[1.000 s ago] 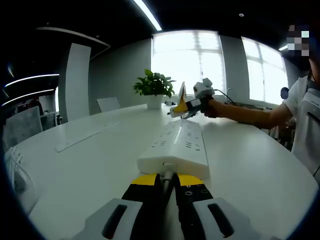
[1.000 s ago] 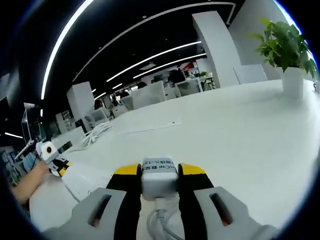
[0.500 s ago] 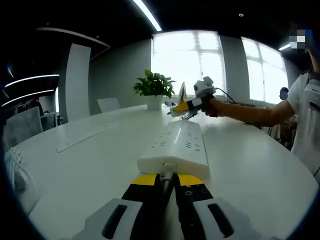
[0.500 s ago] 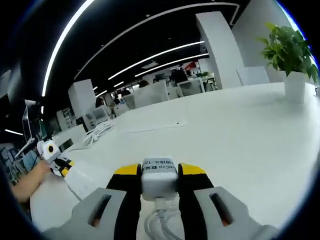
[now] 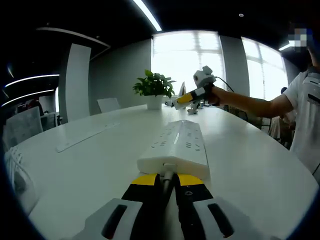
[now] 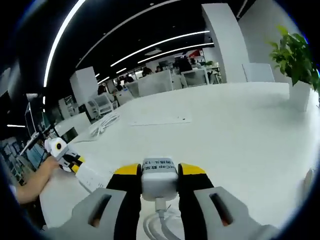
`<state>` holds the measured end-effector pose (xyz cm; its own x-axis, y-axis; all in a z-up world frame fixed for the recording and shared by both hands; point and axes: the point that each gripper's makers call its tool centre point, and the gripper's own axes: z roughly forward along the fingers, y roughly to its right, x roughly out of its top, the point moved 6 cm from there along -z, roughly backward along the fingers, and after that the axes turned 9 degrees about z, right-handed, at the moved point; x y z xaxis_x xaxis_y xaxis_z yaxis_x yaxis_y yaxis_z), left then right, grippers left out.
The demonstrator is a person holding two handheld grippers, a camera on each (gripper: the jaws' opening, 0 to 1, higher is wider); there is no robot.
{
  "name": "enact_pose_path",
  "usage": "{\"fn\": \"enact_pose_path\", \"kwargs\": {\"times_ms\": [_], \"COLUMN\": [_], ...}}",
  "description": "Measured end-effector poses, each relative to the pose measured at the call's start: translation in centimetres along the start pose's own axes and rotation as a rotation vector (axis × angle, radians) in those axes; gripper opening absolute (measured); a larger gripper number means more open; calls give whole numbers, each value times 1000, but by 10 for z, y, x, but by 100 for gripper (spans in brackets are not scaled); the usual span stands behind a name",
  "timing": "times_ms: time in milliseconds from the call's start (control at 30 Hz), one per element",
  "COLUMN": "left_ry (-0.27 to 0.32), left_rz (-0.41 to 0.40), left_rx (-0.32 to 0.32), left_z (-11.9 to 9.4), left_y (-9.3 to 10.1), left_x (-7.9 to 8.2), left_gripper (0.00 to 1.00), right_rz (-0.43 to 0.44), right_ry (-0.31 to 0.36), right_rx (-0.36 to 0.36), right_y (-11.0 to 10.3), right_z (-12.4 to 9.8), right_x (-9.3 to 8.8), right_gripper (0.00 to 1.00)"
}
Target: Straighten the power strip on the desk, plug the charger into it
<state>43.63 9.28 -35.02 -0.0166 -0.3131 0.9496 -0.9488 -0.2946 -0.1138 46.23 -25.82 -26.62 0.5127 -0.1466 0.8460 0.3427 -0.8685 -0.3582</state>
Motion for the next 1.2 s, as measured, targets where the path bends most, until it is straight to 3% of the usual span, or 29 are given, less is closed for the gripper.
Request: {"fn": "enact_pose_path", "kwargs": {"times_ms": [133, 167, 400, 533, 767, 933, 1200], "left_ry": [0, 0, 0, 0, 4, 3, 2], "left_rz": [0, 0, 0, 0, 0, 1, 2], "left_rx": [1, 1, 1, 0, -1, 0, 4], "left_z": [0, 0, 0, 0, 0, 0, 0], "left_y": [0, 0, 0, 0, 0, 0, 1], "left_x": [0, 0, 0, 0, 0, 0, 0], "left_gripper": [15, 15, 15, 15, 15, 15, 16], "right_rz": [-13, -50, -103, -97, -111, -129, -104], "right_ry": [-31, -33, -143, -202, -274, -400, -491], "right_rx": [-5, -26, -79, -75, -128, -139, -160], "right_y": [-7, -6, -8, -14, -22, -32, -46], "right_z": [-3, -3, -5, -10, -16, -20, -23], "right_x": [-1, 1, 4, 10, 20, 19, 30], "right_gripper": [27, 27, 27, 27, 27, 27, 27]}}
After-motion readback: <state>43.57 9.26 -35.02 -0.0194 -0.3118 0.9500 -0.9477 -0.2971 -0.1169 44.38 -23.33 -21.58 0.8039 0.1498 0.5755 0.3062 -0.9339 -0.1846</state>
